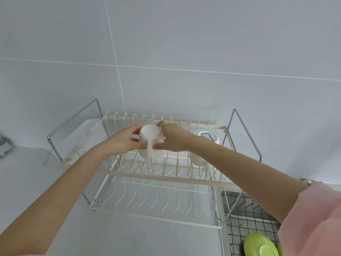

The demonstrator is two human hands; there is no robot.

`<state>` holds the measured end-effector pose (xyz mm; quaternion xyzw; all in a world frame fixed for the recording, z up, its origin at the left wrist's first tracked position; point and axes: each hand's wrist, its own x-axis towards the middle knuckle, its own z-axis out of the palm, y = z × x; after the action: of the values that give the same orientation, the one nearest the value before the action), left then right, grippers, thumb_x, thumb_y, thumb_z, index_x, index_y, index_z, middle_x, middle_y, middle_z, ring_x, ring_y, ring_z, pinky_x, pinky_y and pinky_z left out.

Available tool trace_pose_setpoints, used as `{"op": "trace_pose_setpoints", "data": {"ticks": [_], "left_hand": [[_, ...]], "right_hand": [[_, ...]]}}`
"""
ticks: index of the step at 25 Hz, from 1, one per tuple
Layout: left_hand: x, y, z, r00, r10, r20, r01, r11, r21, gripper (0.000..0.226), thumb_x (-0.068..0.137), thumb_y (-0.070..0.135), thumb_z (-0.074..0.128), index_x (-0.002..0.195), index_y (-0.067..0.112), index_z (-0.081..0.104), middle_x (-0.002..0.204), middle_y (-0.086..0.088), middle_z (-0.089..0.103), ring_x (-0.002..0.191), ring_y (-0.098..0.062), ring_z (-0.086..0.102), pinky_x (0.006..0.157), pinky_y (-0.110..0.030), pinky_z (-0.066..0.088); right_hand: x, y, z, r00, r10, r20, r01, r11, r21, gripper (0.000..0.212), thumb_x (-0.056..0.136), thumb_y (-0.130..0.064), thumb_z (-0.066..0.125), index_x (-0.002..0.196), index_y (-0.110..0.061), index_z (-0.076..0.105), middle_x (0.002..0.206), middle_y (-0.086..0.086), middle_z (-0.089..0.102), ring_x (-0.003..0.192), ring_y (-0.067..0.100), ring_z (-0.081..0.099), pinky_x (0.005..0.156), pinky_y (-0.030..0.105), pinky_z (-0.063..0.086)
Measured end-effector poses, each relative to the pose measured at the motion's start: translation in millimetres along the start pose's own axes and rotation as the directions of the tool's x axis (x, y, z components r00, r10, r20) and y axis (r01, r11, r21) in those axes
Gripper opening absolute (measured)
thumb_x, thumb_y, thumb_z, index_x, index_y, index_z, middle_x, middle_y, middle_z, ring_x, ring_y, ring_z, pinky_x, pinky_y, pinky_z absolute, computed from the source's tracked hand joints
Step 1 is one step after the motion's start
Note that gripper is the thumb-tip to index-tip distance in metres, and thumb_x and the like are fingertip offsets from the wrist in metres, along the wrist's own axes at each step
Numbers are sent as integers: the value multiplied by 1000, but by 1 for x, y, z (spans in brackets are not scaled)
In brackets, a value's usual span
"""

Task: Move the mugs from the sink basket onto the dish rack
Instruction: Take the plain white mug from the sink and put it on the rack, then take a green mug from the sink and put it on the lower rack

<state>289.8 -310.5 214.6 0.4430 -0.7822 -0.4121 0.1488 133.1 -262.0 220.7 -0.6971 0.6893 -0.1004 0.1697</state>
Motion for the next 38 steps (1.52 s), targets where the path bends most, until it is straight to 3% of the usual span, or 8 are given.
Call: {"op": "trace_pose_setpoints", "data": {"ticks": [3,8,11,17,26,32,38], "left_hand": [[-3,4,-4,999,-6,35,5,1000,23,55,82,18,64,131,18,41,125,4,51,105,-19,59,83,-24,44],[-16,15,-10,999,5,-49,7,969,249,58,86,28,56,138,19,32,146,-3,39,131,-23,41,105,-33,34],[-32,36,-6,988,104,-113,-32,858,513,57,90,31,49,140,15,28,150,-7,33,137,-24,33,110,-35,27],[-71,88,15,934,309,-181,-73,658,749,52,91,33,43,139,16,30,148,-2,36,135,-22,36,109,-38,30],[-110,156,93,877,463,-125,-231,636,736,55,91,37,40,141,17,26,153,-4,27,141,-19,25,114,-36,22],[-117,193,153,858,509,-73,-320,640,699,55,92,34,41,141,16,26,154,-5,25,141,-19,23,115,-38,22],[-113,215,228,881,473,-2,-351,658,667,56,92,36,40,142,18,23,155,-3,23,143,-18,20,114,-35,20]], "right_hand": [[-3,-1,-3,999,-4,33,6,999,-51,69,84,-31,62,136,-3,27,129,20,51,120,34,46,93,38,41],[-25,-5,-19,999,-40,14,41,990,-136,70,89,-29,54,144,-6,18,145,15,36,133,30,35,105,38,34],[-45,-5,-33,996,-81,-48,69,973,-219,65,91,-30,50,145,-10,19,152,10,27,138,30,30,111,41,29],[-111,9,-58,977,-96,-191,45,967,-252,66,93,-31,46,147,-14,13,156,8,20,143,26,19,117,36,16],[-224,72,-72,935,20,-355,-88,981,-176,64,93,-32,45,147,-16,15,157,7,17,146,22,13,119,34,12],[-273,121,-73,930,90,-355,-151,978,-147,63,93,-32,45,147,-17,16,157,7,18,146,23,13,120,36,12],[-317,184,-62,940,163,-300,-208,970,-126,62,93,-33,44,146,-16,18,156,8,21,145,24,14,120,37,13]]}}
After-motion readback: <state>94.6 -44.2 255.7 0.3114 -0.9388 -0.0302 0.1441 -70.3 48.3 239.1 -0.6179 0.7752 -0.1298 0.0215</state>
